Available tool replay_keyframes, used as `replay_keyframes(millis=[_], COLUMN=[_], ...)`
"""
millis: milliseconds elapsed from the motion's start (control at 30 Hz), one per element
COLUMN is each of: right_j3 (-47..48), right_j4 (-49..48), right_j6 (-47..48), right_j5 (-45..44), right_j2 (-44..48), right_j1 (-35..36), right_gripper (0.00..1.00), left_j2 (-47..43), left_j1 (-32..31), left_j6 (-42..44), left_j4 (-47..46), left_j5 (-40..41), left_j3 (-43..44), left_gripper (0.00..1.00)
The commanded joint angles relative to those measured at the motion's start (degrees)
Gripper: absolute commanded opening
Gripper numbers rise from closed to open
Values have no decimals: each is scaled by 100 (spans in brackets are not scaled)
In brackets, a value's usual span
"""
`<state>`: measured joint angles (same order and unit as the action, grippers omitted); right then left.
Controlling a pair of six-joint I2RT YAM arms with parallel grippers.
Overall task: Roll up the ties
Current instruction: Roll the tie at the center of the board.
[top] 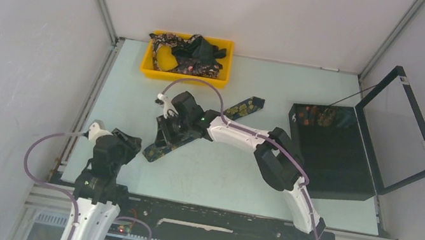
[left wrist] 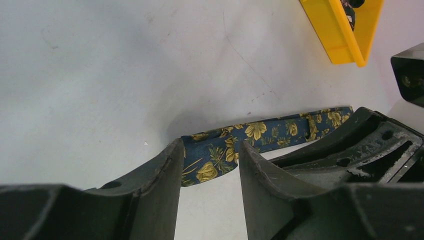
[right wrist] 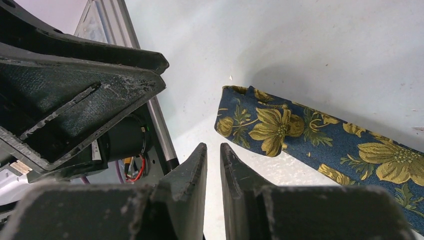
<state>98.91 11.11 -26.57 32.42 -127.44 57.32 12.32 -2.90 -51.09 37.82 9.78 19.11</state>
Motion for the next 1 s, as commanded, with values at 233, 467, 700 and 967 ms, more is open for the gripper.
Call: replay_keyframes(millis=[233, 467, 700, 967], right_j3=[696, 941, 934, 560], right_j4=[151, 173, 192, 42], right_j6=[-116, -182, -143, -153], right_j5=[142, 168, 68, -31], right_j2=[-428, -710, -839, -818], right_j1=[-94, -97, -155, -212], right_gripper=[19, 19, 18, 18], left_j2=[172, 270, 311, 437], left_j1=[-134, -164, -270, -512], left_j6=[-25, 10, 46, 65], left_j4=[-351, -368, -396, -398], left_j5=[115, 156, 136, 299], left_j3=[-22, 17, -2, -17], left_gripper=[46, 46, 44, 45])
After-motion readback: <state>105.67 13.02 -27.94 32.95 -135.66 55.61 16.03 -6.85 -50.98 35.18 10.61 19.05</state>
